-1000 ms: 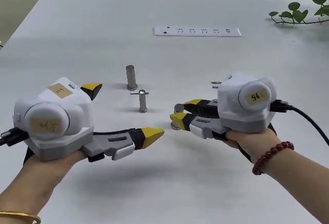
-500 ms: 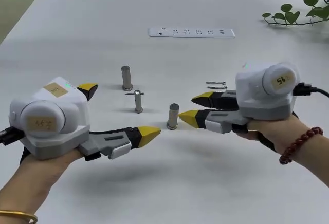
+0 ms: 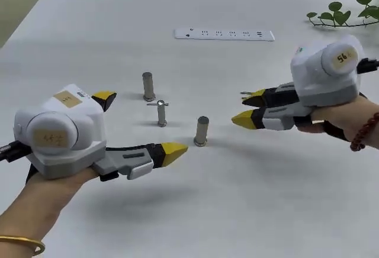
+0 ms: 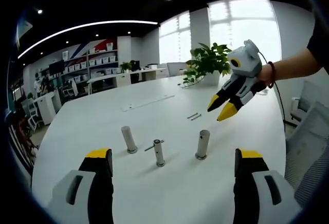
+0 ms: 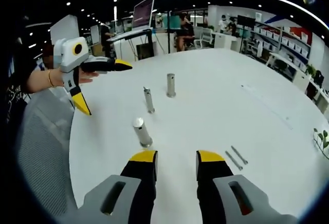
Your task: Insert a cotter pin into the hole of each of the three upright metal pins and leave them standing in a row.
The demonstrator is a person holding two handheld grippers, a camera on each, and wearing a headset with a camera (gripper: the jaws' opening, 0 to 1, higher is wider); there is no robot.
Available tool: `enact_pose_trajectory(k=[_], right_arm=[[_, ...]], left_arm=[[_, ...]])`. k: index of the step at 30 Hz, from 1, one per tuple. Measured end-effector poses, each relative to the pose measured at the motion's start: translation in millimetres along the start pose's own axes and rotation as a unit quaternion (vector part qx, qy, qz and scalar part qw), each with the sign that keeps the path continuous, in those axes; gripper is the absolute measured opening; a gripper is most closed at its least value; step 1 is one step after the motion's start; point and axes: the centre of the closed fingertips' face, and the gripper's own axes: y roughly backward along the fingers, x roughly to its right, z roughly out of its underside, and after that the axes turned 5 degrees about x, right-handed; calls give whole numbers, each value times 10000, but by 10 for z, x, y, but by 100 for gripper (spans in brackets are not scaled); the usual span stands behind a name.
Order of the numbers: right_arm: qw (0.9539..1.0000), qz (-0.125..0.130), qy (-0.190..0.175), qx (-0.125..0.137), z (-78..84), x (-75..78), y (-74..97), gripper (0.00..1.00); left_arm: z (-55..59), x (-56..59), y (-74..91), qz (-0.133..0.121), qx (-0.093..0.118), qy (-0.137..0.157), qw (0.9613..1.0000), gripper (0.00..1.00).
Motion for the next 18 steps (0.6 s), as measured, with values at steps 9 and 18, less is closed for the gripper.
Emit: enact_pose_trajectory(k=[9,18], right_arm=[[9989,27,21,-470,176,305,-56,24],[9970,21,-102,-773,304,661,-119,24]], left_arm=[[26,-1,-17,43,-29,-13,10000,98],[26,-7,-17,56,-35,-91,9999,97]])
